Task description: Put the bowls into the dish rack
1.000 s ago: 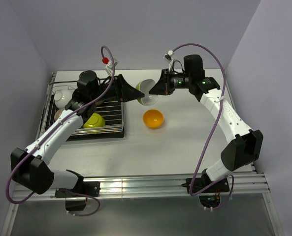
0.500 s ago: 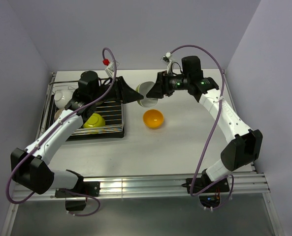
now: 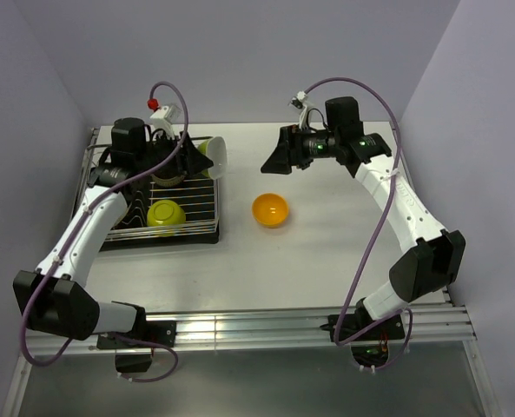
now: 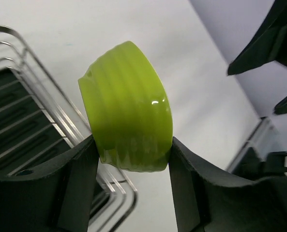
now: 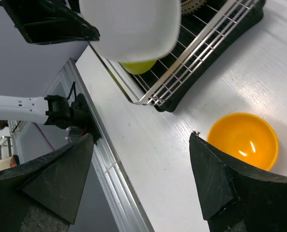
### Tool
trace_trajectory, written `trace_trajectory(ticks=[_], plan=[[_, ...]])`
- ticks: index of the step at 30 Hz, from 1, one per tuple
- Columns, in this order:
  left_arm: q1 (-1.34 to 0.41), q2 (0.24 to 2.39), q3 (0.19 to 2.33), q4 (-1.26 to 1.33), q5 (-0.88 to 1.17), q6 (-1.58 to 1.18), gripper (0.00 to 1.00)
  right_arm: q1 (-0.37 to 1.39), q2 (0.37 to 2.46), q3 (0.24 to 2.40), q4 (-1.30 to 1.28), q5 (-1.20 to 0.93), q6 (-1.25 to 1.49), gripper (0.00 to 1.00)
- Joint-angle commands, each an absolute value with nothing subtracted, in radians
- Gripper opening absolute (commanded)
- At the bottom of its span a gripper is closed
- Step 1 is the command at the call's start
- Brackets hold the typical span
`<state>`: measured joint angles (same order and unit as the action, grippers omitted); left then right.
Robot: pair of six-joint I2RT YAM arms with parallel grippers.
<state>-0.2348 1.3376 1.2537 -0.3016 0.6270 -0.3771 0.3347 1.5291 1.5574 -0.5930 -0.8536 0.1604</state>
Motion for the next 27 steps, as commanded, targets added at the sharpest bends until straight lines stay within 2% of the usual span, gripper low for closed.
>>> trace_trajectory(ticks=[1, 2, 4, 14, 27], plan=[[-0.229, 1.302, 1.335, -0.403, 0.52, -0.094, 0.0, 0.296, 1.506, 1.595, -0.617, -0.842, 0.138, 0.87], [-0.229, 1.304, 1.344, -0.428, 0.506, -0.053, 0.0, 0.29, 1.508, 1.597, -0.626, -0.842, 0.135, 0.96], [-0.226, 1.315, 1.356, -0.503, 0.46, 0.078, 0.0, 0.279, 1.499, 1.595, -0.629, -0.839, 0.133, 1.0], [-0.201, 1.333, 1.341, -0.545, 0.315, 0.395, 0.0, 0.267, 1.496, 1.597, -0.64, -0.813, 0.133, 1.0], [-0.204, 1.407, 1.305, -0.45, 0.265, 0.647, 0.0, 0.265, 1.508, 1.595, -0.65, -0.788, 0.127, 1.0]])
